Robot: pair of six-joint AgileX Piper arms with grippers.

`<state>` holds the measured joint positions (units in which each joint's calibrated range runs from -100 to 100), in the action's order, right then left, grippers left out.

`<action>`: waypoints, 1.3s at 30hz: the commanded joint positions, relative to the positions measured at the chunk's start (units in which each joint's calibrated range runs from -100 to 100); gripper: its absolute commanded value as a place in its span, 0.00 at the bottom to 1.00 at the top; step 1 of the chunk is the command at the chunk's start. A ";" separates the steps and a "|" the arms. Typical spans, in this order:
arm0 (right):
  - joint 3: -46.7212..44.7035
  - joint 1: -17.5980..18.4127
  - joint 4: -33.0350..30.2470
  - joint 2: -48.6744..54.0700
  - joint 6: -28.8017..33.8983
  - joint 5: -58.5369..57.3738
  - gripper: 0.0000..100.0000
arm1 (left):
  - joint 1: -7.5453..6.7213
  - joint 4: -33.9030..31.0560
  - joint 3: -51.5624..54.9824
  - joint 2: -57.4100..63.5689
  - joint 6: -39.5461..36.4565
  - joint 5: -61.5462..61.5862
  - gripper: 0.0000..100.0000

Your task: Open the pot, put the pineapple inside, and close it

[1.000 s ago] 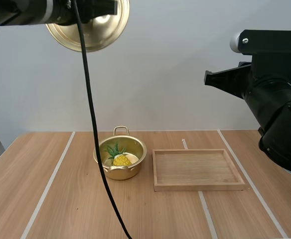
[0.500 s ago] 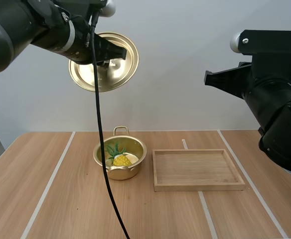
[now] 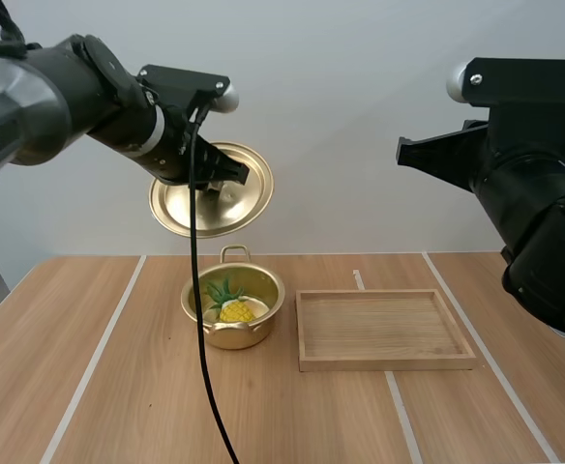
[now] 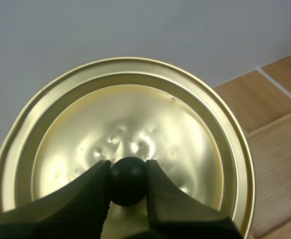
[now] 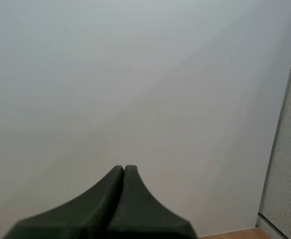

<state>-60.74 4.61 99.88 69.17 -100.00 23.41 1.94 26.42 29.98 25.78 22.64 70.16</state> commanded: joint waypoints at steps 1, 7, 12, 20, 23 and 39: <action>0.00 -0.20 0.12 0.56 0.00 0.29 0.00 | 0.11 2.18 2.16 -0.77 1.85 -1.94 0.00; 0.00 -0.20 0.12 0.56 0.00 0.29 0.00 | 0.11 3.89 5.97 -3.15 3.89 -3.23 0.00; 0.00 -0.20 0.12 0.56 0.00 0.29 0.00 | 0.11 6.21 8.58 -4.97 6.33 -3.39 0.00; 0.00 -0.20 0.12 0.56 0.00 0.29 0.00 | 0.03 6.55 11.17 -8.31 7.74 -4.90 0.00; 0.00 -0.20 0.12 0.56 0.00 0.29 0.00 | -0.02 7.42 11.17 -9.02 8.53 -5.72 0.00; 0.00 -0.20 0.12 0.56 0.00 0.29 0.00 | -0.02 8.25 11.17 -16.28 10.65 -8.36 0.00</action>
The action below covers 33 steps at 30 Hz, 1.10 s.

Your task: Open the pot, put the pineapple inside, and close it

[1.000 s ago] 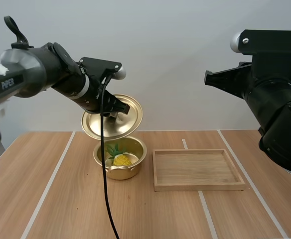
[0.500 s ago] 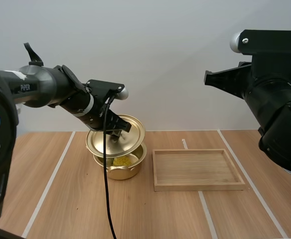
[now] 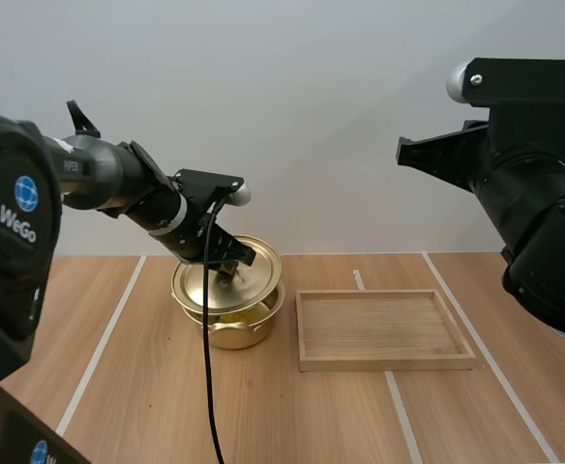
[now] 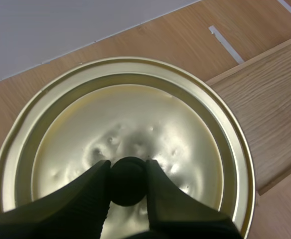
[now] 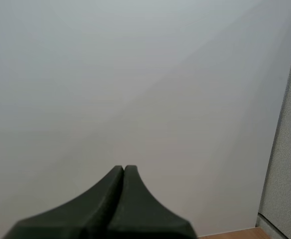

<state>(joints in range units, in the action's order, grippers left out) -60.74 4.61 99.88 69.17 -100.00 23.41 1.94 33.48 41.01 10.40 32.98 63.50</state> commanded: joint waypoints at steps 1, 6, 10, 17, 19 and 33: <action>0.00 -0.20 0.12 0.56 0.00 0.29 0.00 | -0.02 1.19 0.14 -1.25 0.30 -2.56 0.00; 0.00 -0.20 0.12 0.56 0.00 0.29 0.00 | -0.02 1.19 0.14 -2.90 1.43 -4.23 0.00; 0.00 -0.20 0.12 0.56 0.00 0.29 0.00 | -0.02 1.23 0.14 -4.26 1.54 -4.23 0.00; 0.00 -0.20 0.12 0.56 0.00 0.29 0.00 | -0.02 2.72 0.14 -6.71 3.52 -3.99 0.00; 0.00 -0.20 0.12 0.56 0.00 0.29 0.00 | -0.02 2.72 0.14 -7.06 3.74 -3.99 0.00; 0.00 -0.20 0.12 0.56 0.00 0.29 0.00 | -0.20 3.32 0.14 -10.87 4.72 -4.15 0.00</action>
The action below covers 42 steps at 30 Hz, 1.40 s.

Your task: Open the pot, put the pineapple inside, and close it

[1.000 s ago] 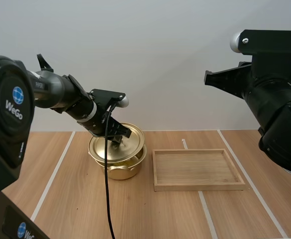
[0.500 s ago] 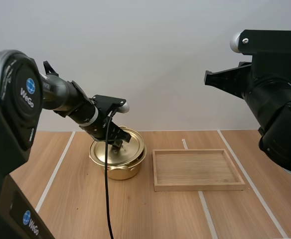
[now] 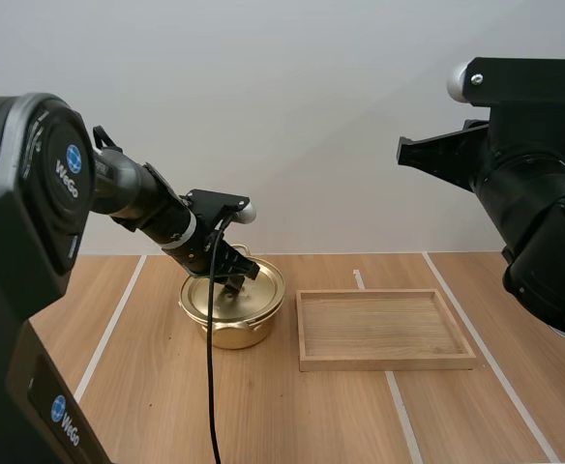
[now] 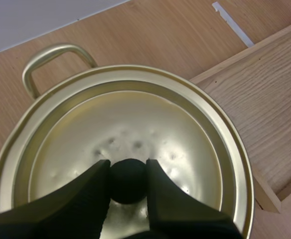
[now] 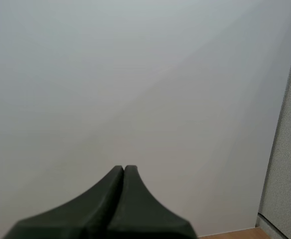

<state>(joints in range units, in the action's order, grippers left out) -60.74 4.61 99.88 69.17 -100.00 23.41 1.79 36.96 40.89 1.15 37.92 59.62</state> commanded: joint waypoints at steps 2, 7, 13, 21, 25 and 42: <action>0.00 -0.20 0.12 0.56 0.00 0.29 0.00 | -0.05 -0.16 0.27 -1.77 -0.23 -0.42 0.00; 0.00 -0.20 0.12 0.56 0.00 0.29 0.00 | -0.05 -0.16 0.27 -1.78 -0.11 -3.32 0.00; 0.00 -0.20 0.12 0.56 0.00 0.29 0.00 | -0.05 -0.16 0.27 -1.78 -0.11 -3.75 0.00; 0.00 -0.20 0.12 0.56 0.00 0.29 0.00 | -0.05 -0.16 0.27 -1.86 0.62 -6.70 0.00; 0.00 -0.20 0.12 0.56 0.00 0.29 0.00 | -0.05 -0.05 0.27 -1.86 0.62 -6.91 0.00; 0.00 -0.20 0.12 0.56 0.00 0.29 0.00 | -0.05 0.49 0.27 -5.66 0.95 -7.89 0.00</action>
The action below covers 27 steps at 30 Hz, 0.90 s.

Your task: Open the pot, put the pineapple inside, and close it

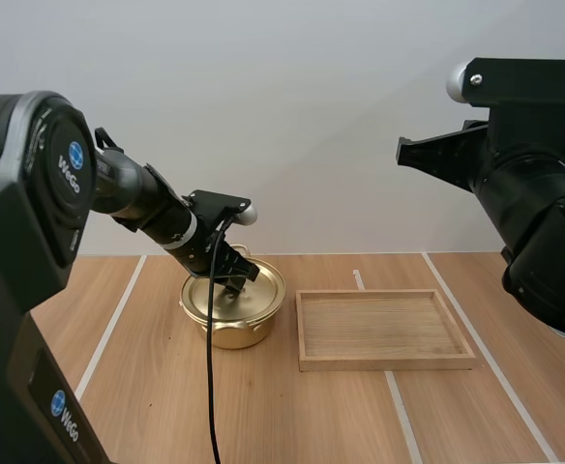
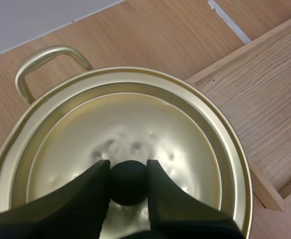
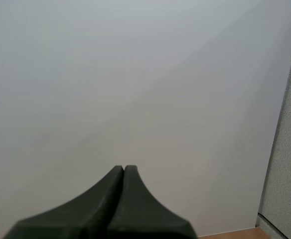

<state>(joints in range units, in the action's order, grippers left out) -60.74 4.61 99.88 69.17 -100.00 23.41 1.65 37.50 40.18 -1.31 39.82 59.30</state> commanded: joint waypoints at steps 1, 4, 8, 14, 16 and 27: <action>0.00 -0.20 0.12 0.56 0.00 0.29 0.00 | 0.09 -0.05 0.98 -3.20 -0.95 -7.57 0.00; 0.00 -0.20 0.12 0.56 0.00 0.29 0.00 | 0.09 -0.05 0.98 -3.20 -0.95 -7.57 0.00; 0.00 -0.20 0.12 0.56 0.00 0.29 0.00 | 0.09 -0.05 0.98 -3.20 -0.95 -7.57 0.01; 0.00 -0.20 0.12 0.56 0.00 0.29 0.00 | 0.09 -0.05 0.98 -2.96 -0.95 -7.57 0.96; 0.00 -0.20 0.12 0.56 0.00 0.29 0.00 | 0.09 -0.05 0.84 -2.67 -2.33 -7.92 1.00; 0.00 -0.20 0.12 0.56 0.00 0.29 0.00 | 0.09 -0.83 -2.01 0.22 -4.72 -5.79 1.00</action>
<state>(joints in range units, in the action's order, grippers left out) -60.74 4.61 99.88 69.17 -100.00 23.54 1.65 38.50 38.92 -1.90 36.01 52.24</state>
